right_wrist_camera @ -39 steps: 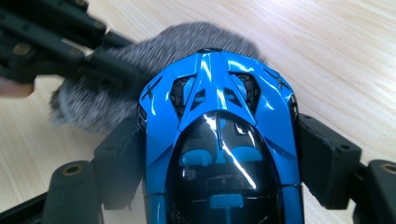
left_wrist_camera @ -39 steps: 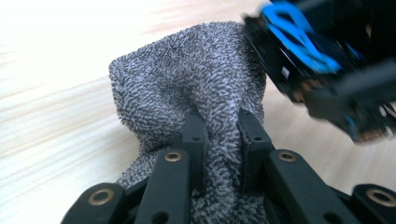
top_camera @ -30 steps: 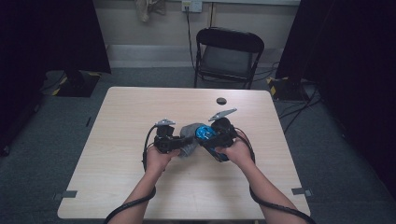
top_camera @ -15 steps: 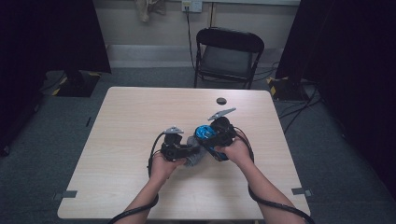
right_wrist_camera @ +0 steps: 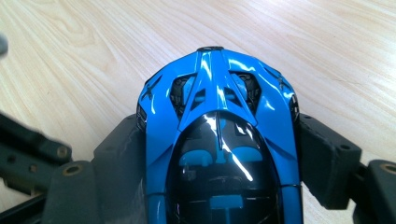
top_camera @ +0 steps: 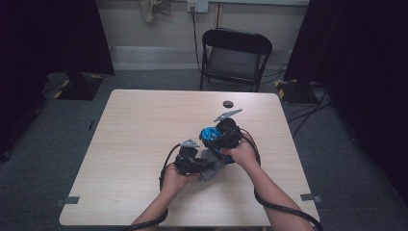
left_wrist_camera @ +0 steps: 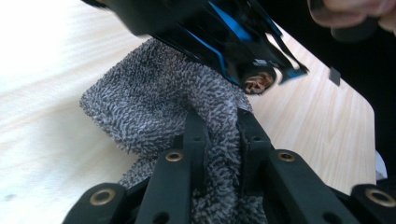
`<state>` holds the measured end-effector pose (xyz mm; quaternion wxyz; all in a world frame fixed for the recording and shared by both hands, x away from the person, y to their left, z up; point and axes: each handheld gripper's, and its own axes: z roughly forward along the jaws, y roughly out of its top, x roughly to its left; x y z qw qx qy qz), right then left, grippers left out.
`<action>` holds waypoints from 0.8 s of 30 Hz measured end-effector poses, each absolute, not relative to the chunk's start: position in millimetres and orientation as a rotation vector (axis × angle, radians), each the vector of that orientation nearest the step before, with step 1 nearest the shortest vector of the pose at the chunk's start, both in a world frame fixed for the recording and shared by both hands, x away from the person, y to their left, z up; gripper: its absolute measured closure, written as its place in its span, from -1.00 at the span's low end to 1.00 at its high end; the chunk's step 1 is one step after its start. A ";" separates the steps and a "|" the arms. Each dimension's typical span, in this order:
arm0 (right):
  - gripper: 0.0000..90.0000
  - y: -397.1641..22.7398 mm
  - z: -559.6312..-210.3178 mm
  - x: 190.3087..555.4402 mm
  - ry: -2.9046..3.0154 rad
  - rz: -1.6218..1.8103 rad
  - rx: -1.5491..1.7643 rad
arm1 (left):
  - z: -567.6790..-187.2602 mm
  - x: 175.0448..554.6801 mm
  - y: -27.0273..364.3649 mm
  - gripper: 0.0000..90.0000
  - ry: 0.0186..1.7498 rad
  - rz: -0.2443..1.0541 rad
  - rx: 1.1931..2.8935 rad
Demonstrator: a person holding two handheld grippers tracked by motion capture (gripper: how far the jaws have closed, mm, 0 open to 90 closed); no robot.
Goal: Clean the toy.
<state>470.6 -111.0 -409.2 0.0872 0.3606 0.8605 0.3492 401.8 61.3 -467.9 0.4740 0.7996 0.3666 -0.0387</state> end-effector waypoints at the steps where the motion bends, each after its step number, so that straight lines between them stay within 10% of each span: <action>1: -0.45 -111.1 -409.3 470.8 2.562 1.039 1.077 | -468.6 400.9 59.4 0.71 0.890 -0.099 1.964; 24: -0.45 -112.9 -405.1 479.0 2.552 1.055 1.106 | -470.6 396.3 70.8 0.71 0.905 -0.110 2.001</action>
